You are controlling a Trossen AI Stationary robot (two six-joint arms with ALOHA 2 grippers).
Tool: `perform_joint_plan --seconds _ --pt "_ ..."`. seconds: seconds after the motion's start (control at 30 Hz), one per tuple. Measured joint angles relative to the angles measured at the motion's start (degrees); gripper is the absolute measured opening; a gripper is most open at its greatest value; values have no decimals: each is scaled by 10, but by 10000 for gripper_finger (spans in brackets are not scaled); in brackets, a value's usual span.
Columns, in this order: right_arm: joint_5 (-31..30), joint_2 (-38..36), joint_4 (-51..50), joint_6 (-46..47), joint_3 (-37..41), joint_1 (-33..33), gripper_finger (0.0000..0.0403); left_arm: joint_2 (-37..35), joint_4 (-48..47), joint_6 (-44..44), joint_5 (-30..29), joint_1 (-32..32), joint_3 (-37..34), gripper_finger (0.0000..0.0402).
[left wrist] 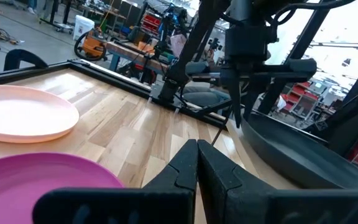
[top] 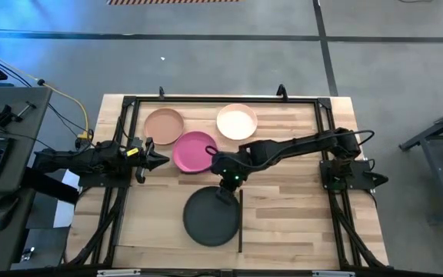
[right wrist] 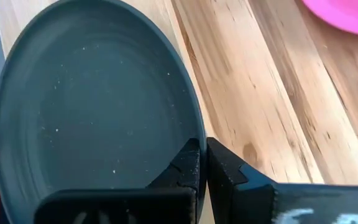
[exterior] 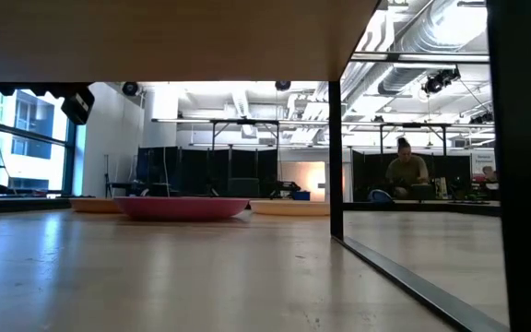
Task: Place and stack plates onto a shelf
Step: Put the black plate on the shelf, then put the orange plate on the shelf
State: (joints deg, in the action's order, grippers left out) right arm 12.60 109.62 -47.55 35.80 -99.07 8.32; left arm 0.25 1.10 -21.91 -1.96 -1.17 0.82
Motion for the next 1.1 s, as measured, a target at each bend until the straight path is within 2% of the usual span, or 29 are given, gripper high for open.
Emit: perform_joint_plan --seconds 0.63,0.77,1.0,1.1 --pt "7 0 25 -48 0 4 5 0 0 0 0 0 0 0" --pt "5 -1 28 -51 0 4 35 0 0 0 0 0 0 0" --pt "-6 -3 26 -80 0 -2 123 0 0 0 0 0 0 0" --pt "-7 -14 19 -100 0 -14 147 0 0 0 0 0 0 0"
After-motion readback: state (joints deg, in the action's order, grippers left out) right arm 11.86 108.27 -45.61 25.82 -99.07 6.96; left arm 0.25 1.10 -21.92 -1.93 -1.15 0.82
